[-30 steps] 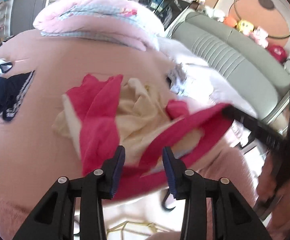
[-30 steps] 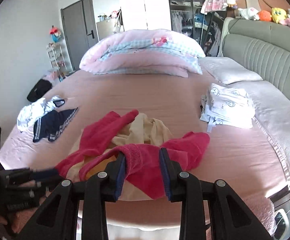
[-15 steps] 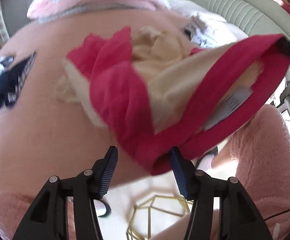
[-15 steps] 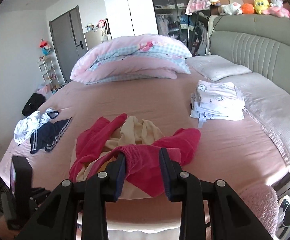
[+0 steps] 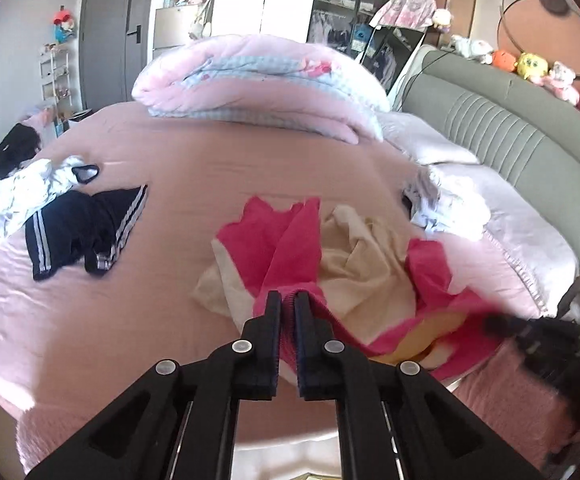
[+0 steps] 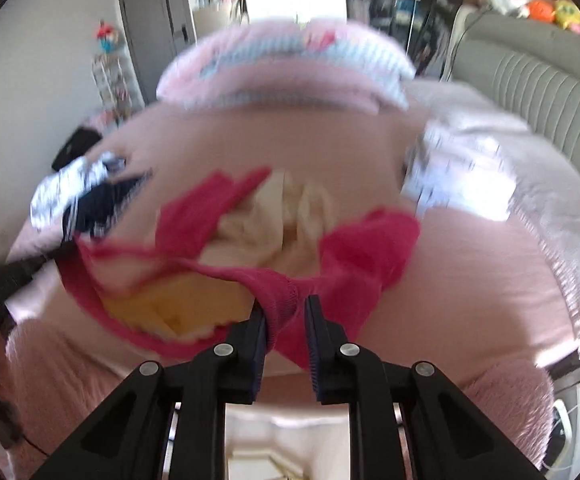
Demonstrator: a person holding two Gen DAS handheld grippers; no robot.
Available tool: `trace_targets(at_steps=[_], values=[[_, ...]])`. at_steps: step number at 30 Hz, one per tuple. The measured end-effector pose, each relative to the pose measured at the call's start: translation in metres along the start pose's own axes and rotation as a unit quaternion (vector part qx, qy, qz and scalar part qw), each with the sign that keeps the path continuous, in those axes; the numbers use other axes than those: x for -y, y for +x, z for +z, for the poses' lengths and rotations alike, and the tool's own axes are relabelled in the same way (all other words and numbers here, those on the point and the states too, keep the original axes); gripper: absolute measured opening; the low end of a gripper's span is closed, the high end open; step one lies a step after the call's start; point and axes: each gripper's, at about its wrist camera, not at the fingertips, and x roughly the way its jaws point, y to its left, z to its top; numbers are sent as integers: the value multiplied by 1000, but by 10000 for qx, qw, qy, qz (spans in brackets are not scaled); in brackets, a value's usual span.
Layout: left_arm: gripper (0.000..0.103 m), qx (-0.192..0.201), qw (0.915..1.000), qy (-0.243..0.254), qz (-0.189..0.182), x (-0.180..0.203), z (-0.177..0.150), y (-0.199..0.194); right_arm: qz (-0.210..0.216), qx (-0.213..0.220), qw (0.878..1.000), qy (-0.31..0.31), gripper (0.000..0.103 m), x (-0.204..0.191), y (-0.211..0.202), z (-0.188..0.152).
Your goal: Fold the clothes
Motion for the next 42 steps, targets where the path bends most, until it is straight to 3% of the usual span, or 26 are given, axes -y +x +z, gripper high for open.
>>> trace_targets(at_steps=[4,6,8,9,12,14,15,18,20,23,24,25,31,33,35,36,37,42], values=[[5,-192,9997,20,133,-13,-7,5,10,-179,9998,30,17,-2,9,-8],[5,-197,9998,-82,-46,-16,-14,-2,2,-268,9996,-96,18,-5,12,-7],[5,-67,9992,-262,-293,-18,-17,-11,-4,-484,9979,-442,27,-13,20,-9],[5,3,9984,-347,-442,-18,-18,-16,8,-607,9963,-606,40,-17,26,-11],[5,218,9983,-365,-406,-20,-17,-27,199,-1106,9892,-937,39,-29,56,-28],[5,150,9995,-254,-105,-23,-18,-27,222,-1090,9912,-717,26,-21,58,-28],[5,-6,9997,-207,-153,-25,-20,-23,234,-1081,9920,-607,21,-17,59,-29],[7,-699,9966,-26,-444,-28,-32,-2,268,-1056,9937,-276,19,-5,62,-30],[12,-1165,9922,184,-393,-25,-48,17,290,-1038,9942,-55,19,3,63,-30],[36,-1732,9839,262,-354,-19,-67,42,381,-819,9959,108,19,7,54,-22],[46,-1789,9828,182,-425,-17,-72,45,402,-730,9964,129,19,8,49,-19],[49,-1819,9818,136,-532,-15,-74,47,362,-670,9970,101,19,7,46,-18],[49,-2028,9776,518,-207,-2,-85,73,318,-498,9982,59,19,1,30,-12],[49,-2073,9766,568,-82,0,-86,82,327,-485,9983,76,19,-2,24,-12],[38,-2025,9777,552,-99,3,-84,86,361,-412,9985,48,19,-5,16,-10],[14,-1959,9792,524,-57,5,-83,84,315,-362,9988,44,19,-7,11,-8],[3,-1892,9807,497,-16,6,-81,83,271,-324,9991,-10,19,-9,6,-6],[3,-1040,9940,333,44,2,-57,46,-27,-91,9995,-310,19,-20,-14,4]])
